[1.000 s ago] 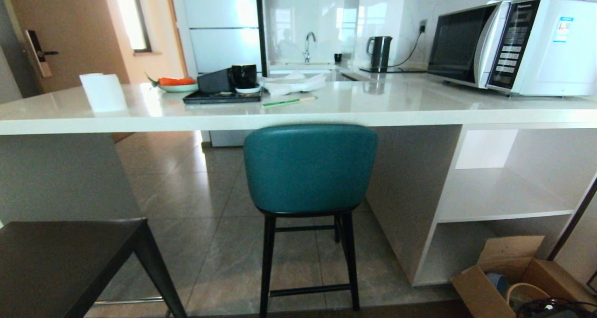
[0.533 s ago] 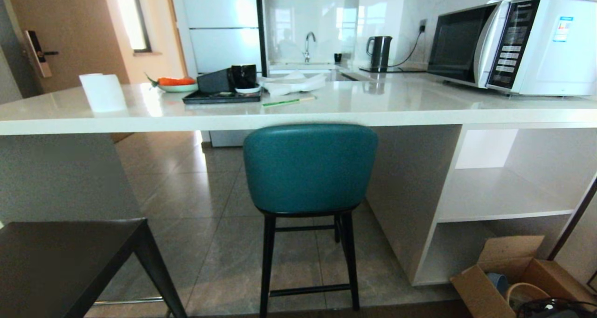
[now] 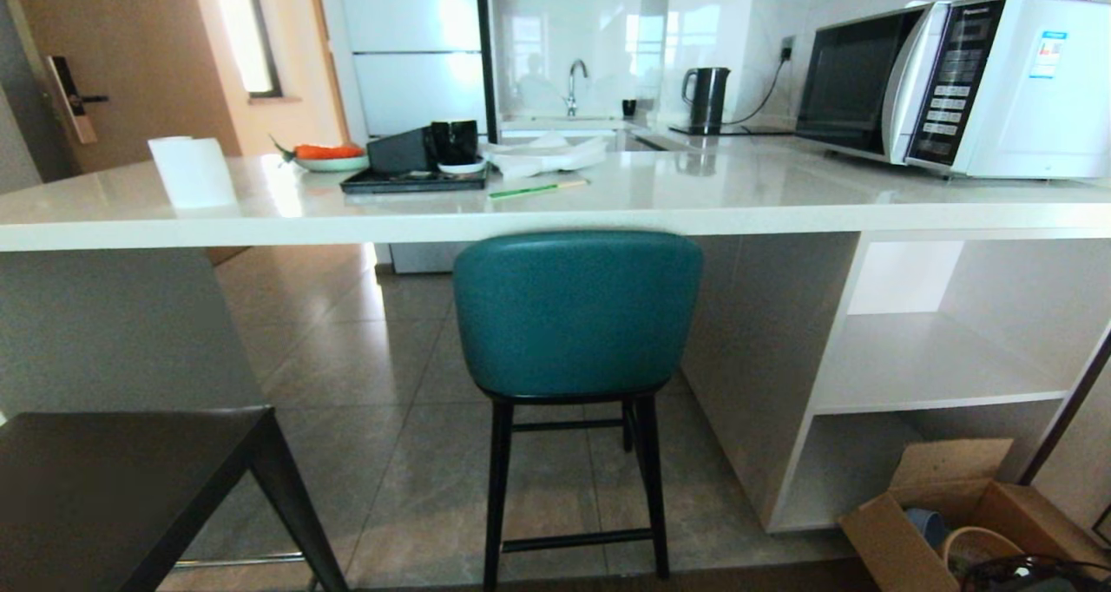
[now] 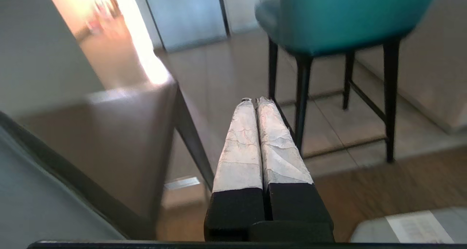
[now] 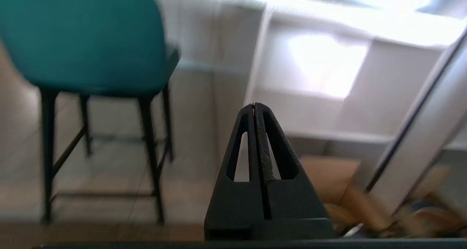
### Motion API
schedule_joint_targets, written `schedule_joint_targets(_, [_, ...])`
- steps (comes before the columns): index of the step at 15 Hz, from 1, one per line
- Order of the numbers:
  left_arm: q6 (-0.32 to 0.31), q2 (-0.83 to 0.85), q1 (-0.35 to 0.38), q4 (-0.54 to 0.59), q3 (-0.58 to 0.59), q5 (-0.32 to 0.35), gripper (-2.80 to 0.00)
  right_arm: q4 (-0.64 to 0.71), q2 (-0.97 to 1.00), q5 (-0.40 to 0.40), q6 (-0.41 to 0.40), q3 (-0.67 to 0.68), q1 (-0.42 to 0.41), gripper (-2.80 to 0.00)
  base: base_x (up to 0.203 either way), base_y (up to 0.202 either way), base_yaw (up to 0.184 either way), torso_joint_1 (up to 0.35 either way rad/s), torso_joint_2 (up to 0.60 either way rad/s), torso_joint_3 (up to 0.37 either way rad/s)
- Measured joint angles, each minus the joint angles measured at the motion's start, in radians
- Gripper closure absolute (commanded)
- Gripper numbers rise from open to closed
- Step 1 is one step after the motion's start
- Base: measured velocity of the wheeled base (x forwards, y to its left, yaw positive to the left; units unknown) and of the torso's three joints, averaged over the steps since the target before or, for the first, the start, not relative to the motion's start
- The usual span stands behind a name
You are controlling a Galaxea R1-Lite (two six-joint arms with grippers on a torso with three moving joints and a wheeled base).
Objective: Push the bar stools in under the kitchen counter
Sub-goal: Push the gray chair back under the dining table
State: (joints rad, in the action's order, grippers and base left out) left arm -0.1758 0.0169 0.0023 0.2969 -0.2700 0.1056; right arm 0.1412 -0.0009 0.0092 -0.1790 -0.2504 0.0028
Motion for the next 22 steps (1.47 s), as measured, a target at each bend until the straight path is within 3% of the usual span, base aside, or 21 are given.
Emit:
schedule_joint_targets(4, [0.010,-0.017,-0.002,-0.198,0.187,-0.019,0.00,-0.141,-0.001,0.026,0.031,0.207,0.000,0.00,0.000,0.000,0.000,0.000,0.00,0.000])
schedule_joint_targets(9, [0.059,-0.019,-0.002,-0.197,0.218,-0.036,0.00,-0.160,-0.001,0.043,0.020,0.248,0.000,0.00,0.000,0.000,0.000,0.000,0.00,0.000])
schedule_joint_targets(12, [0.148,-0.019,-0.002,-0.178,0.218,-0.075,0.00,-0.141,-0.001,0.040,0.093,0.249,0.000,0.00,0.000,0.000,0.000,0.000,0.00,0.000])
schedule_joint_targets(16, [0.077,-0.019,-0.002,-0.220,0.237,-0.069,0.00,-0.182,-0.001,0.043,0.012,0.250,0.000,0.00,0.000,0.000,0.000,0.000,0.00,0.000])
schedule_joint_targets(19, [0.083,-0.019,0.001,-0.243,0.250,-0.067,0.00,-0.260,-0.001,0.045,0.011,0.250,0.000,0.00,0.000,0.000,0.000,0.000,0.00,0.000])
schedule_joint_targets(22, [0.083,-0.019,0.001,-0.243,0.252,-0.067,0.00,-0.149,-0.001,0.031,0.067,0.250,0.000,0.00,0.000,0.000,0.000,0.000,0.00,0.000])
